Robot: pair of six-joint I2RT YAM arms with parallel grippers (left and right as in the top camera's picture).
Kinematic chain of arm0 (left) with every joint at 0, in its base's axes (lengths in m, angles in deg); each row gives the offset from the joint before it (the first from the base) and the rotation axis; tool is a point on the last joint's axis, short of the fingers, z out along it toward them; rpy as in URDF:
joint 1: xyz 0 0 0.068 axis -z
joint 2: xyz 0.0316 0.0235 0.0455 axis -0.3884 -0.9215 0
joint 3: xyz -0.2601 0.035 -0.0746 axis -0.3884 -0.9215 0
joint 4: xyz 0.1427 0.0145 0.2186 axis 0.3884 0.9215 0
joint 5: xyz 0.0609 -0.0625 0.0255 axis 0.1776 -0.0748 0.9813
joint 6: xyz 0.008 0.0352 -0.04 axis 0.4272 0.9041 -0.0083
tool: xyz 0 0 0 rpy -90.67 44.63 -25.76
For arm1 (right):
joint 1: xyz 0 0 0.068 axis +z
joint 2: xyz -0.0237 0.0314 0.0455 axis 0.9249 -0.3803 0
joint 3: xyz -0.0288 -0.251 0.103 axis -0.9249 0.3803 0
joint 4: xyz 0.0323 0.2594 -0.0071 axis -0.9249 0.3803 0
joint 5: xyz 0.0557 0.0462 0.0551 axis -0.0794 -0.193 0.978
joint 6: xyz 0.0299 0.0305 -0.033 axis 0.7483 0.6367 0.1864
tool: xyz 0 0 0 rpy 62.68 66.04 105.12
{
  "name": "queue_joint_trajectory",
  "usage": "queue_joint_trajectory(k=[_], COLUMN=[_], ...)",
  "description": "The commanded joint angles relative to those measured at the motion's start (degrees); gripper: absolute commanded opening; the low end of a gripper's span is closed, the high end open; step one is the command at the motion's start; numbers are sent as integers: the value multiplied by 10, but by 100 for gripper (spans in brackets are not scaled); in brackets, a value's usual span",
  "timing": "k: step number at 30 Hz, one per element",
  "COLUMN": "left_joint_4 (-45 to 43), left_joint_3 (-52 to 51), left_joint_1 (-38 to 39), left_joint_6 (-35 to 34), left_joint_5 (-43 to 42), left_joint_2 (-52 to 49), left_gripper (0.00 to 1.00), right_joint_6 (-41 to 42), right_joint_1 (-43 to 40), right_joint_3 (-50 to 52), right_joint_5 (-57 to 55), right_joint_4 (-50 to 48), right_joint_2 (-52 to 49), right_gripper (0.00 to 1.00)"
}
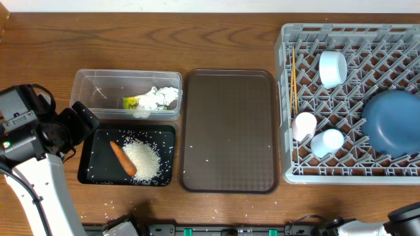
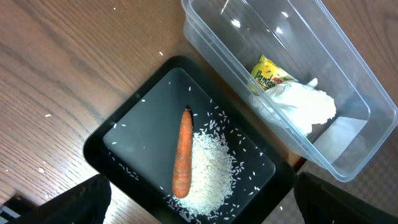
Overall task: Sort waste into correct bins and load items into the dishwasher rack
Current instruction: 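Open the right gripper and raise it away from the plate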
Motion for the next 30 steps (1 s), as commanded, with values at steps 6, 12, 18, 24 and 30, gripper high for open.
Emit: queue_joint_trajectory(k=[6,12,18,24,30], left_joint_4=[1,1,1,1,1], left_joint_3=[0,0,0,0,0], left_joint_1=[-3,-3,-3,-3,-3], left_joint_6=[5,5,5,5,5], left_joint_5=[8,8,8,8,8], left_joint_2=[-3,-3,-3,-3,-3], left_gripper=[96,96,96,96,96], right_joint_6=[-8,-50,-118,-167,-214], right_joint_1=[78,171,265,369,479], right_joint_3=[-2,-2,-2,-7,-39], right_joint_5=[-13,-76,-215,-408,-598], right_joint_4=[-14,-16,17,54,106], right_joint_2=[4,8,24,63,111], right_gripper=[99,99,99,99,99])
